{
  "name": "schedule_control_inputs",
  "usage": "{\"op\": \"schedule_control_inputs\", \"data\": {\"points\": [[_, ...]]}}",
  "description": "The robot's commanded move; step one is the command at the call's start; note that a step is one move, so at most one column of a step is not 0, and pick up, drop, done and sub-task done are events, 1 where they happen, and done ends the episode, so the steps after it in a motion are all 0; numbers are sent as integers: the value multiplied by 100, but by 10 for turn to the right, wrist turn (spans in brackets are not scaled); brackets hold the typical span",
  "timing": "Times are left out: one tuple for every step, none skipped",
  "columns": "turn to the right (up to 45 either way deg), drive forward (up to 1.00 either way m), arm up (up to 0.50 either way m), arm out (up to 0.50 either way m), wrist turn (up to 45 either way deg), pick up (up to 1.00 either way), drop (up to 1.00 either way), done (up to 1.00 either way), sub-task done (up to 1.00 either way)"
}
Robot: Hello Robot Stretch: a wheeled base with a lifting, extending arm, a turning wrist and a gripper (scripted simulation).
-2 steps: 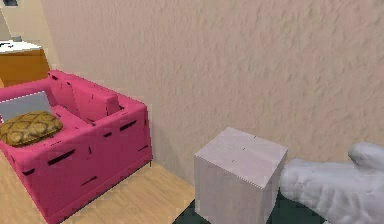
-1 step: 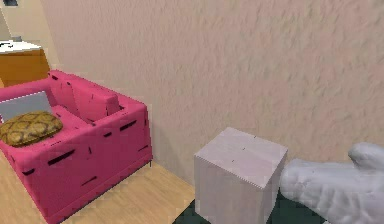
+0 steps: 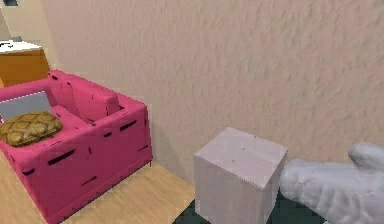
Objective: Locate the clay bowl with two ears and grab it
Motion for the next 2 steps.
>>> {"op": "schedule_control_inputs", "data": {"points": [[0, 0, 0, 24, 0, 0, 0, 0, 0], [0, 0, 0, 0, 450, 0, 0, 0, 0]]}}
